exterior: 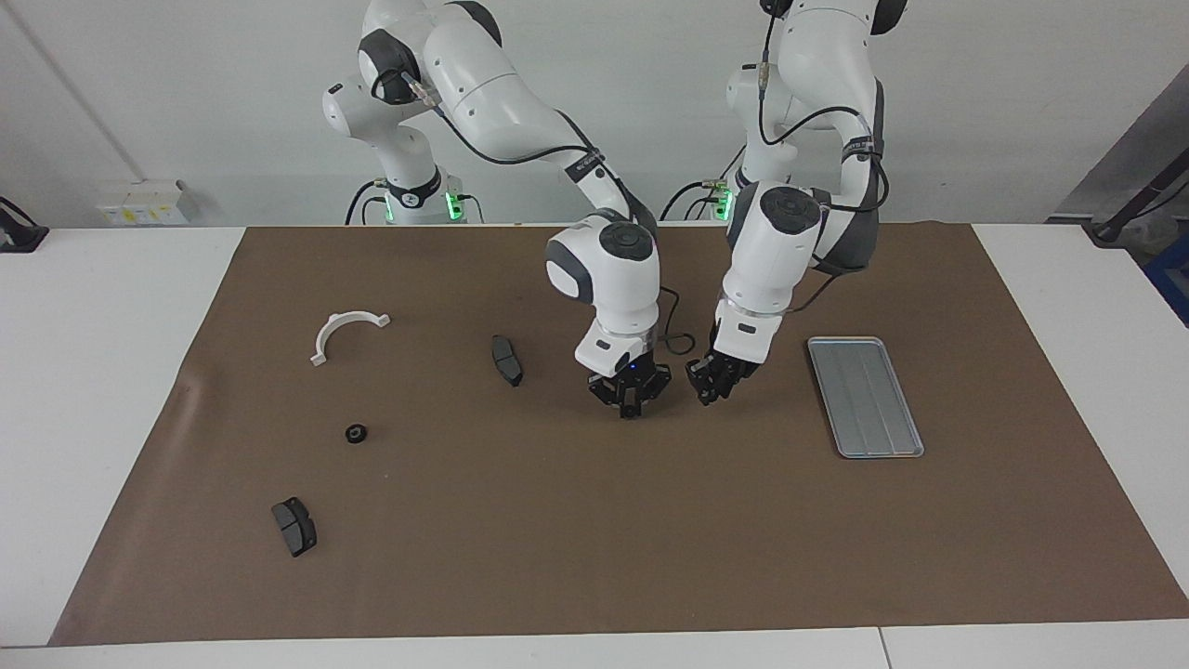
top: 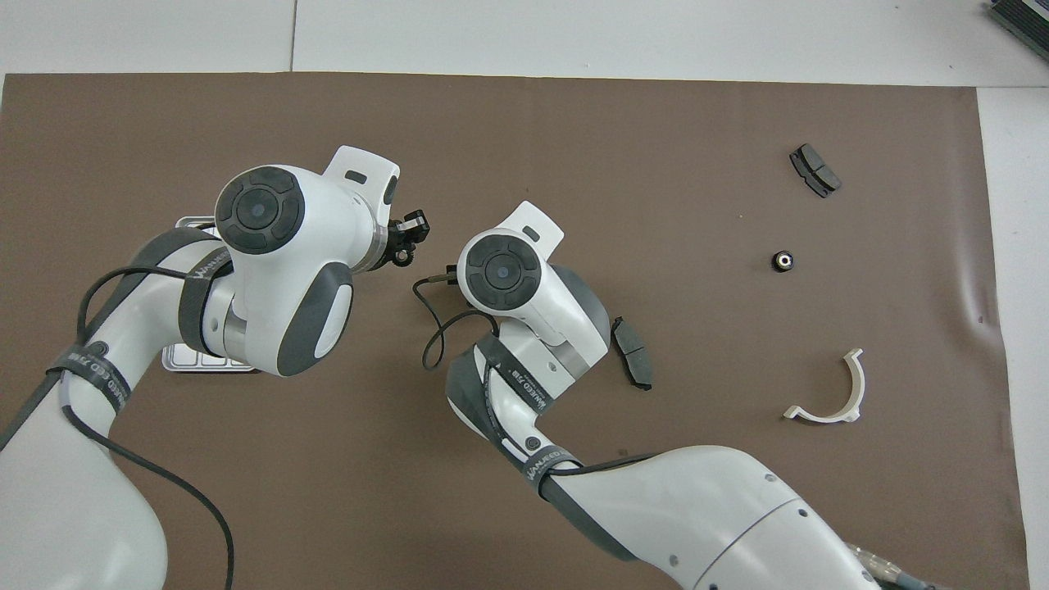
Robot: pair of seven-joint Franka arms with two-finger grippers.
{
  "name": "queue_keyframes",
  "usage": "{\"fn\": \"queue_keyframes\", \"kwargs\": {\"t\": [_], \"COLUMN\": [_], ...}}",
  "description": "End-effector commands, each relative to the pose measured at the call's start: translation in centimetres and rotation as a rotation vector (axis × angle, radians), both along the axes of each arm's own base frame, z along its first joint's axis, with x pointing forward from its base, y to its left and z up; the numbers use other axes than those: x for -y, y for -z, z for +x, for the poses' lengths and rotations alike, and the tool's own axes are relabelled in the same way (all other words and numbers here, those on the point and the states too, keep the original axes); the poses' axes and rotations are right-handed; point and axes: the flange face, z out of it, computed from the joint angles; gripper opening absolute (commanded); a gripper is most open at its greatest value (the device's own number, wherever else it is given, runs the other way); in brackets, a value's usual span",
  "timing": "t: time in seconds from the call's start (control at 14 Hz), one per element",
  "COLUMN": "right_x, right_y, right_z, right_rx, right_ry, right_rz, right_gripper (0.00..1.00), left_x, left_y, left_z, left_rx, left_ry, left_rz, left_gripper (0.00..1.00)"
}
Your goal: Place bearing gear from tray to pile
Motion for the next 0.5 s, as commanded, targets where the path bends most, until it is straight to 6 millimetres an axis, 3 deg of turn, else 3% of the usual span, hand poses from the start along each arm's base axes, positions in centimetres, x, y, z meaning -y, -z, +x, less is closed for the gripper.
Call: {"fn": "queue_keyframes", "kwargs": {"t": [0.0,0.14,0.36,0.43], "right_x": [6.0,10.8,18.9,21.8], "right_y": [-3.8,-5.5,-5.3,-5.0], "right_z": [1.2,2.9,6.5,7.5], "right_rx": [-0.005,-0.018,-0.023,-0.025], "right_ry": [0.004,0.005,0.039,0.059], "right_rz": [-0.023,-0.015,-0.003,0.001], "right_gripper": [0.0,0.0,0.0,0.0], "left_x": [0.5,1.8,6.8,8.3], "left_y": [-0.1,0.0,0.3,0.3], "left_z": [0.7,0.0,-2.9,-3.9], "left_rx": [0.005,-0.003,-0.021,-0.024], "left_ry": [-0.017,-0.007,0.006,0.018], "left_rz": [-0.021,-0.025,-0.035,-0.037], "left_gripper": [0.19,0.19,0.2,0.29]}}
